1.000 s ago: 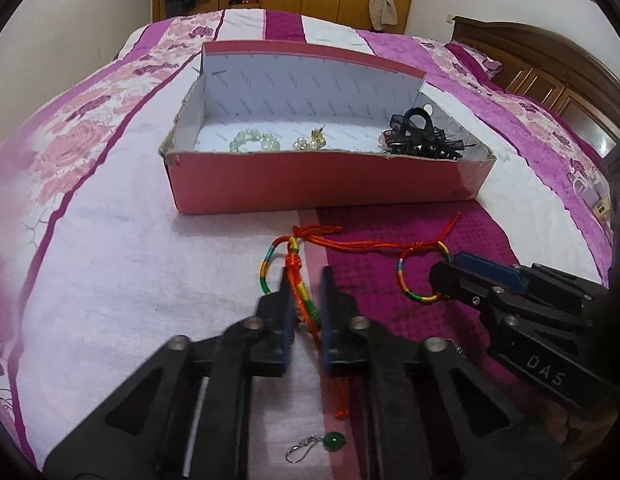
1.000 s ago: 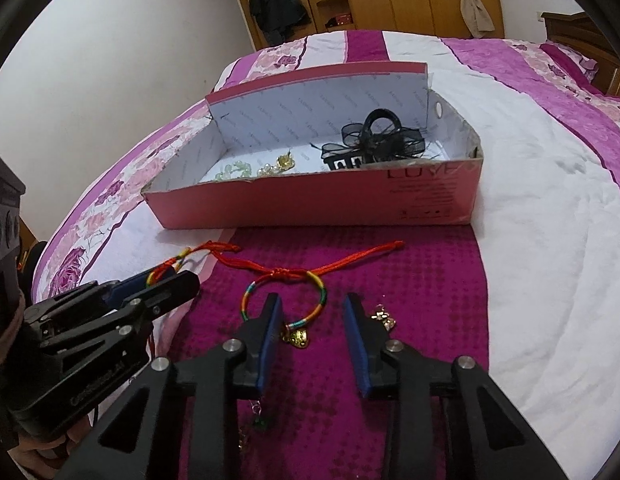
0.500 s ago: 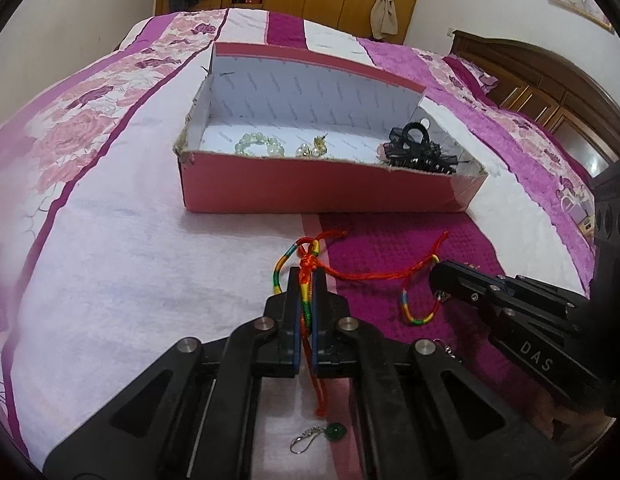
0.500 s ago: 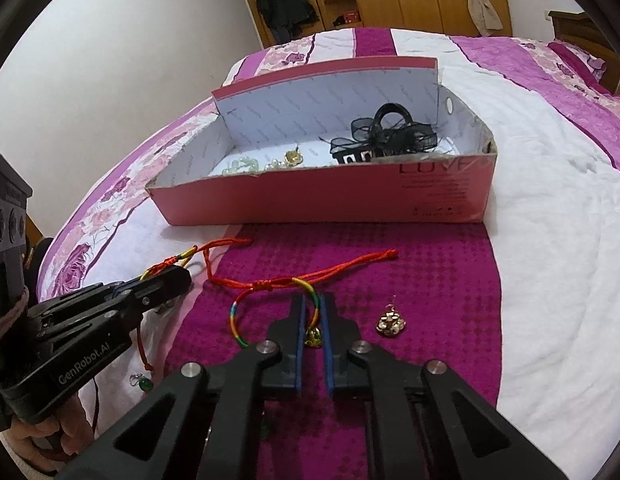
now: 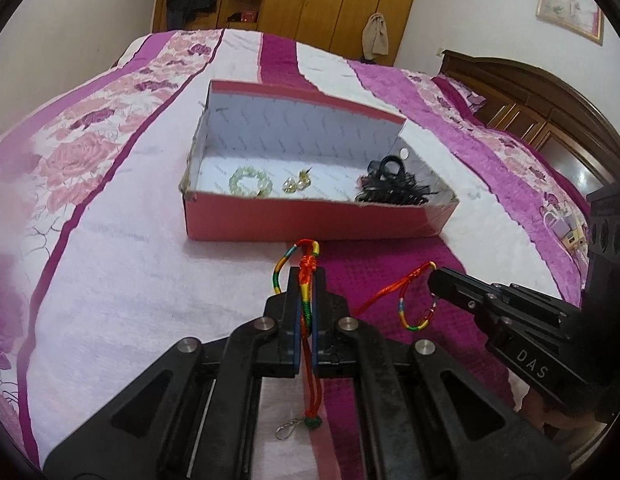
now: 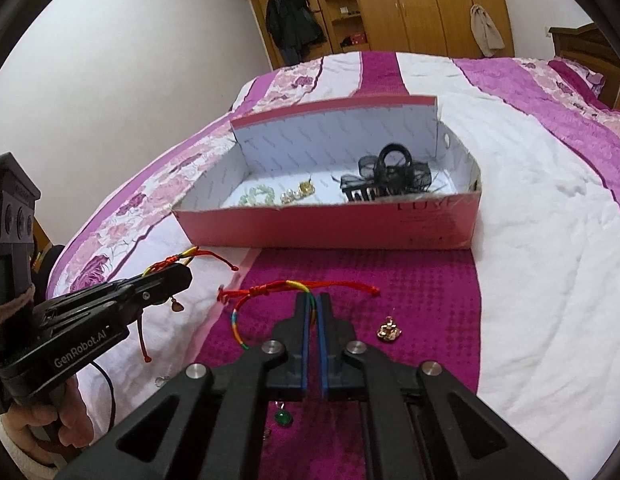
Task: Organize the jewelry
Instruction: 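Grasp the rainbow string bracelet with the left tool while the right tool grasps the red string bracelet, then carry both string bracelets into the pink box and open both tools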
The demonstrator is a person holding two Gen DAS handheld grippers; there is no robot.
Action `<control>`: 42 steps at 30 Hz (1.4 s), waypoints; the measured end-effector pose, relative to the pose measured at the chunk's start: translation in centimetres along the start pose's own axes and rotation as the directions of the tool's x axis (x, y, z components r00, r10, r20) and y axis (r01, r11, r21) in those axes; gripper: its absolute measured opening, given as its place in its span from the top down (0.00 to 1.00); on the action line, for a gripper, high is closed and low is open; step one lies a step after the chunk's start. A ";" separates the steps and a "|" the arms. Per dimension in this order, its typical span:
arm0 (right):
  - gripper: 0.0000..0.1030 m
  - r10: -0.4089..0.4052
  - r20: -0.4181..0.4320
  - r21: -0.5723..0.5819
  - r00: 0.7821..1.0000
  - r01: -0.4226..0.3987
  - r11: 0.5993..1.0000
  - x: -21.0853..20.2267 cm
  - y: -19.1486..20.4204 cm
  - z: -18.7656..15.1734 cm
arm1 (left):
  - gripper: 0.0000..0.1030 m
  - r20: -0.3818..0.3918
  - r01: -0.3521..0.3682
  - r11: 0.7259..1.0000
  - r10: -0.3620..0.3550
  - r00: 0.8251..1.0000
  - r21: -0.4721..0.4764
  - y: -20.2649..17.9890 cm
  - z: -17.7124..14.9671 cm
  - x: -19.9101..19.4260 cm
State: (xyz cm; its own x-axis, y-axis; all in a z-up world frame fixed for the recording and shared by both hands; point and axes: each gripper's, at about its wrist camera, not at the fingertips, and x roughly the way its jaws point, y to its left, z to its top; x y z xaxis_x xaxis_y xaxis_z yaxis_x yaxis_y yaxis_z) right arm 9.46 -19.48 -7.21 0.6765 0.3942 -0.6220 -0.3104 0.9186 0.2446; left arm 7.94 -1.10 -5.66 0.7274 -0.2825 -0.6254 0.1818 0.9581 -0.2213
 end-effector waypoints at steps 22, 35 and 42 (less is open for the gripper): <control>0.95 0.005 0.216 0.001 0.976 -0.005 1.000 -4.8 0.9 2.4 | 1.00 0.216 -0.002 0.999 -0.008 0.976 0.047 -1.6 2.4 -3.9; 0.95 -0.001 0.317 -0.004 0.948 0.002 1.000 -5.5 0.8 5.0 | 1.00 0.317 -0.019 0.999 0.003 0.948 0.048 -1.7 4.8 -4.3; 0.95 -0.008 0.358 -0.010 0.934 0.012 1.000 -5.5 0.6 6.5 | 1.00 0.360 -0.033 0.998 0.013 0.933 0.050 -1.7 6.2 -3.9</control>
State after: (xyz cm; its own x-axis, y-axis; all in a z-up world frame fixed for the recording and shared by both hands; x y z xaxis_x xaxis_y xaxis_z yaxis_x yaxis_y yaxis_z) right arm 9.92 -20.91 1.22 0.8734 0.3706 -0.3160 -0.3085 0.9230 0.2299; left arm 8.84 -1.36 1.78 0.9191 -0.2344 -0.3168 0.1908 0.9680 -0.1628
